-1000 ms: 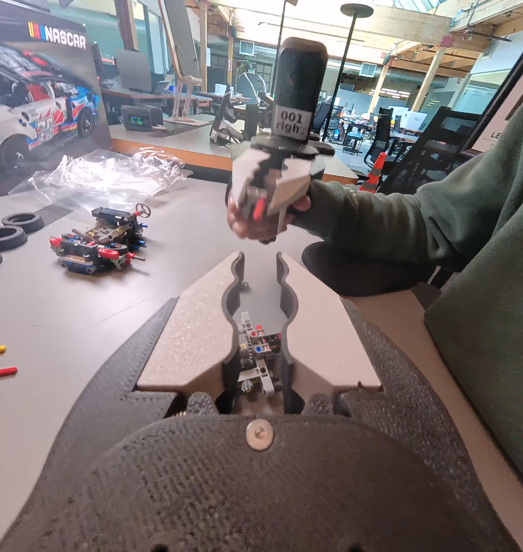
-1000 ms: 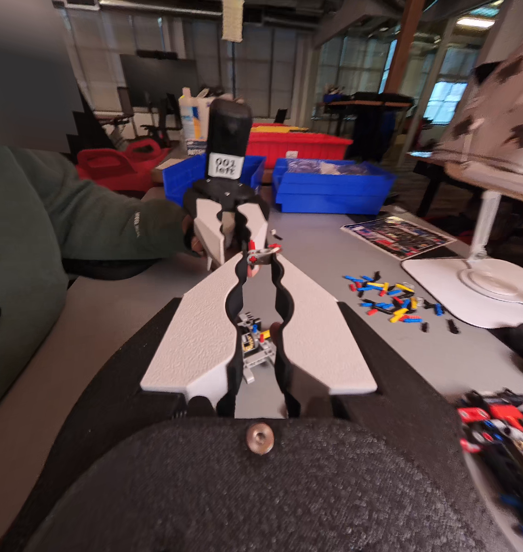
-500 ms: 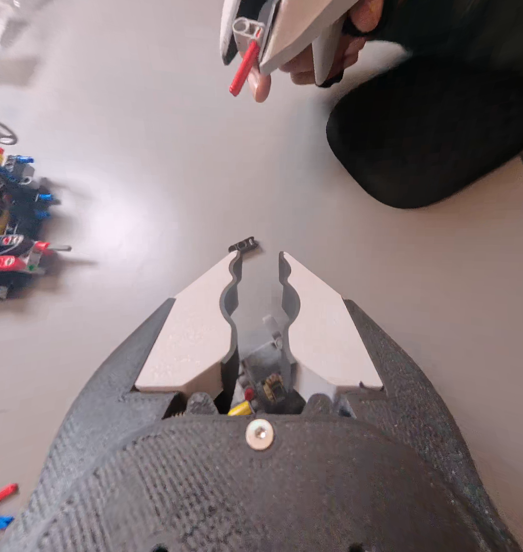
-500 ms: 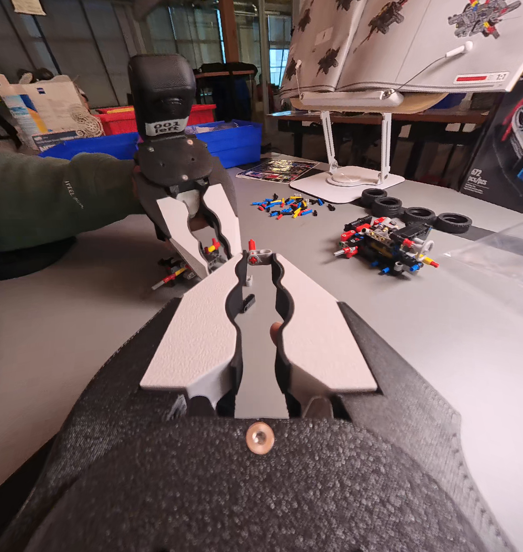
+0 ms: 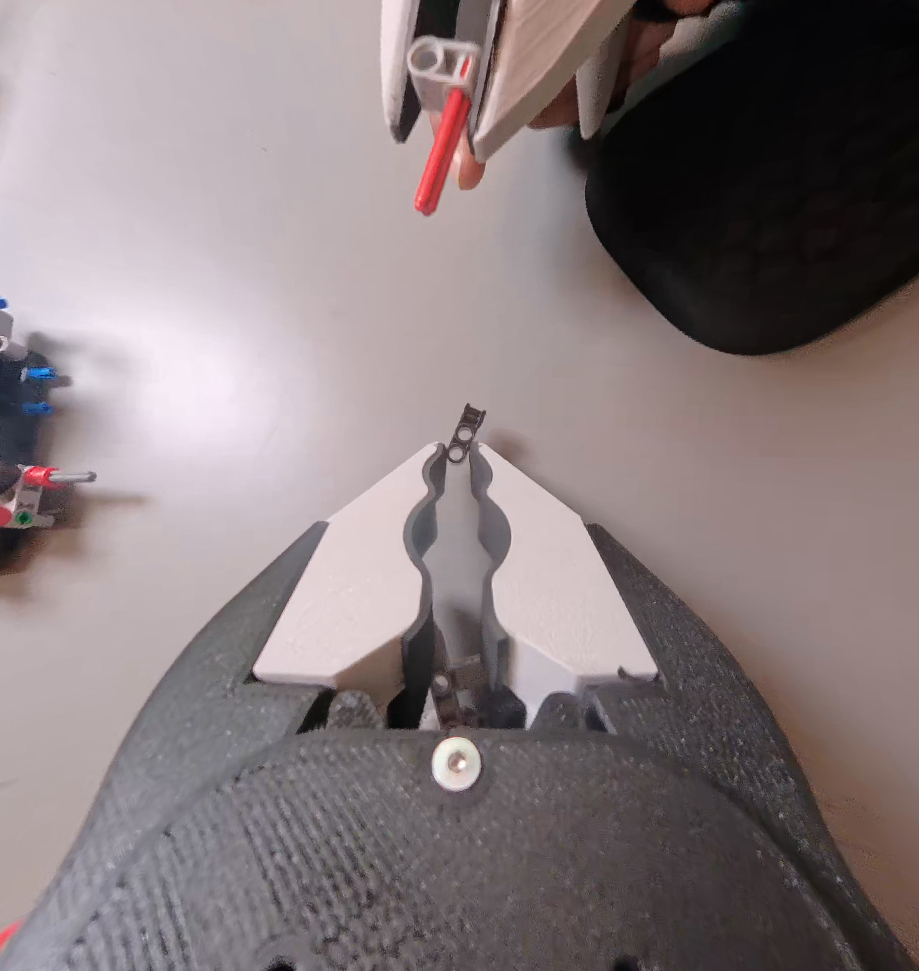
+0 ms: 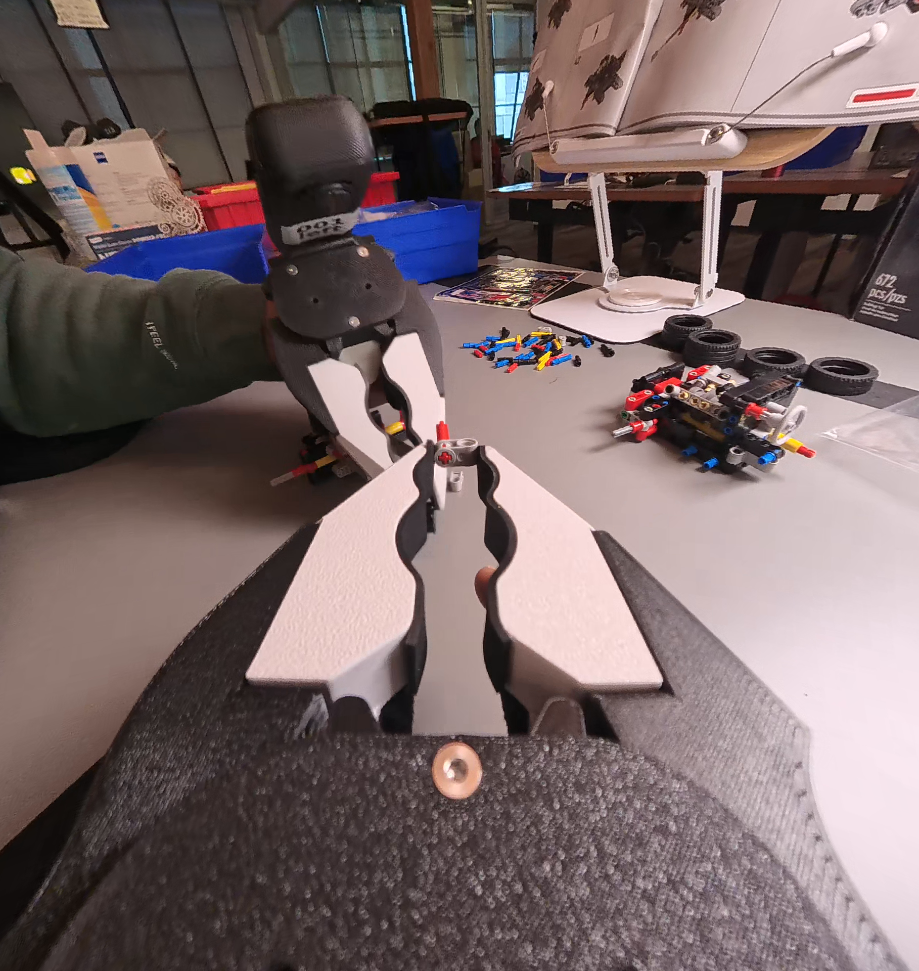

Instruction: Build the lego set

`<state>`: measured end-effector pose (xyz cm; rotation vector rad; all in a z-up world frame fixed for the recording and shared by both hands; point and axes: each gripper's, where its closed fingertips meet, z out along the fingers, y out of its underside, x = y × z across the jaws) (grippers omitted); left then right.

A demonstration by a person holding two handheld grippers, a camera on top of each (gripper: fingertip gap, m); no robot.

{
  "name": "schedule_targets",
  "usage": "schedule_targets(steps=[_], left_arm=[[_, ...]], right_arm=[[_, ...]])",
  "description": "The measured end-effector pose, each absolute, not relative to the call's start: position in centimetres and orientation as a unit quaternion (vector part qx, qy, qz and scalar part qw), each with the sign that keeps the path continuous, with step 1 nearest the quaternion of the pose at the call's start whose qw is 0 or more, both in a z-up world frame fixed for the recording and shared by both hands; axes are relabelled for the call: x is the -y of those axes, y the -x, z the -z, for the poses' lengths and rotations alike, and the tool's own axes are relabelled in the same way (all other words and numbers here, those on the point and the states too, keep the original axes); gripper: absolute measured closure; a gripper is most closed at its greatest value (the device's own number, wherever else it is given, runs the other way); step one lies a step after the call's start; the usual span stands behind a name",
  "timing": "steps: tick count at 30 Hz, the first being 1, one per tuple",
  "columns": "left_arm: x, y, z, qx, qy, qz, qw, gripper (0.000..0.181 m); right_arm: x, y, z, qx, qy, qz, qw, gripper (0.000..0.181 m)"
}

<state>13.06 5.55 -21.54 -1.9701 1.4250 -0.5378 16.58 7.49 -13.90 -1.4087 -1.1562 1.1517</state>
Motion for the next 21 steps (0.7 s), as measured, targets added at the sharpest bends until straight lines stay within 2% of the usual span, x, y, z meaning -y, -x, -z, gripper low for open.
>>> schedule_targets(steps=[5,8,15,21], left_arm=[[-3.8,-10.3,17.2,-0.468,0.751,0.242,0.398,0.175],[-1.2,-7.6,15.8,-0.429,0.761,0.268,0.405,0.175],[6.4,-5.0,18.0,-0.410,0.779,0.323,0.347,0.175],[4.9,-4.9,20.3,-0.400,0.803,0.261,0.356,0.175]], right_arm=[[-7.0,-16.0,13.9,0.477,0.575,-0.471,0.469,0.167],[-5.9,-14.7,14.0,0.512,0.566,-0.457,0.457,0.167],[-0.7,-10.1,13.9,0.608,0.500,-0.473,0.396,0.167],[-0.6,-6.6,12.8,0.620,0.481,-0.477,0.396,0.167]])
